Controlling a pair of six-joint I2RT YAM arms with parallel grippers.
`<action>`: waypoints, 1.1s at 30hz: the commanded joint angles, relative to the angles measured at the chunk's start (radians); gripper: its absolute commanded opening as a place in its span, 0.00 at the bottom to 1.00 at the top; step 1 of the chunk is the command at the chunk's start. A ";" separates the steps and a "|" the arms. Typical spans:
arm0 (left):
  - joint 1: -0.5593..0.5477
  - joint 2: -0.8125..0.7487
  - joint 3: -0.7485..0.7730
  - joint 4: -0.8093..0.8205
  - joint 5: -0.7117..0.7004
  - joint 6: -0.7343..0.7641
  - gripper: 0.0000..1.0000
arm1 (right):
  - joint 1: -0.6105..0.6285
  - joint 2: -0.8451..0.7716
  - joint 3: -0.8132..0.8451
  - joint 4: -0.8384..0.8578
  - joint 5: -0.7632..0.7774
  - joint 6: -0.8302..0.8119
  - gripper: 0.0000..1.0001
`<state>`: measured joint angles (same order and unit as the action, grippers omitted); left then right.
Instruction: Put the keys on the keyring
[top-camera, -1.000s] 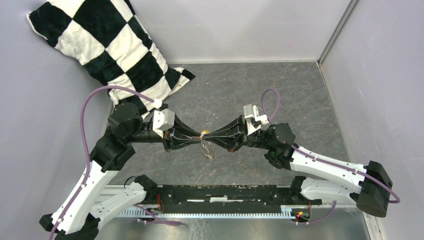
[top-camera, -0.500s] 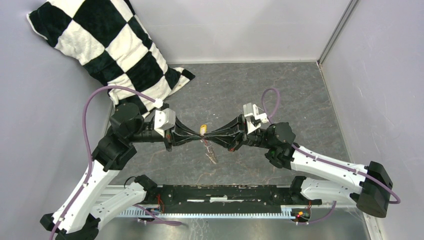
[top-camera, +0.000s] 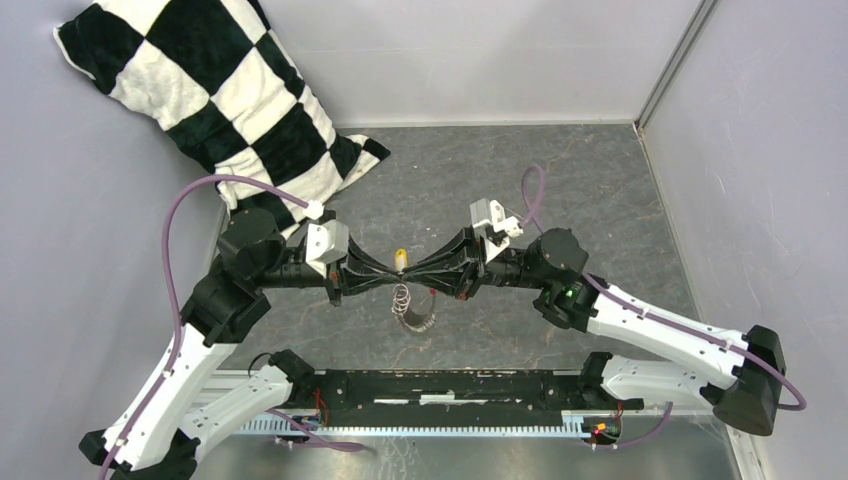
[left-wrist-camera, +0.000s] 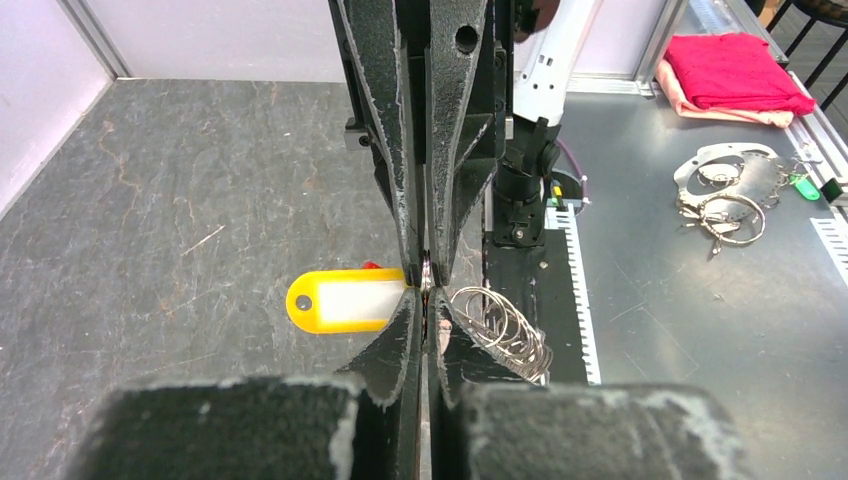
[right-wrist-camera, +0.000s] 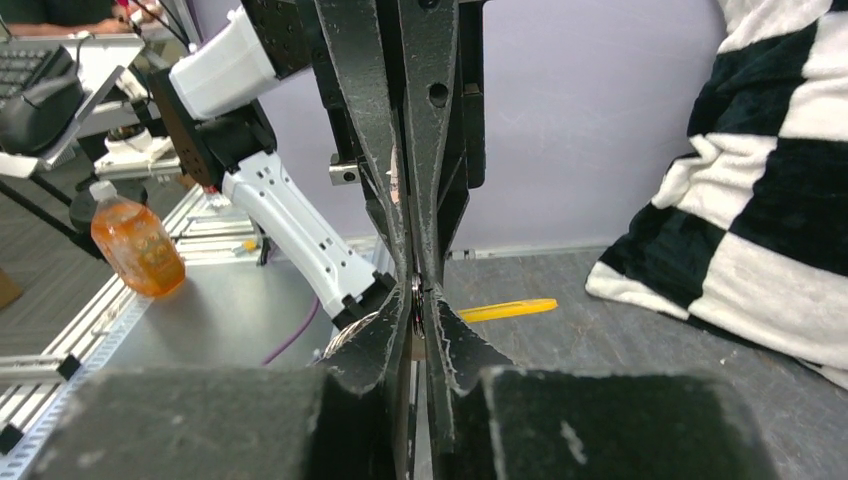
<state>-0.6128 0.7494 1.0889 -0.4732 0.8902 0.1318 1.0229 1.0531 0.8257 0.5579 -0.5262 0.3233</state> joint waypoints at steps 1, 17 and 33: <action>-0.004 -0.002 -0.004 -0.028 0.004 0.027 0.02 | 0.002 0.008 0.134 -0.179 -0.032 -0.094 0.14; -0.004 -0.016 0.011 -0.083 0.035 0.042 0.02 | -0.005 0.044 0.368 -0.625 -0.086 -0.315 0.30; -0.004 -0.015 0.003 -0.133 0.038 0.112 0.02 | -0.015 0.199 0.652 -1.045 -0.175 -0.449 0.36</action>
<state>-0.6140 0.7288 1.0889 -0.6071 0.9005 0.1951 1.0115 1.2392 1.4677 -0.4435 -0.6613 -0.1318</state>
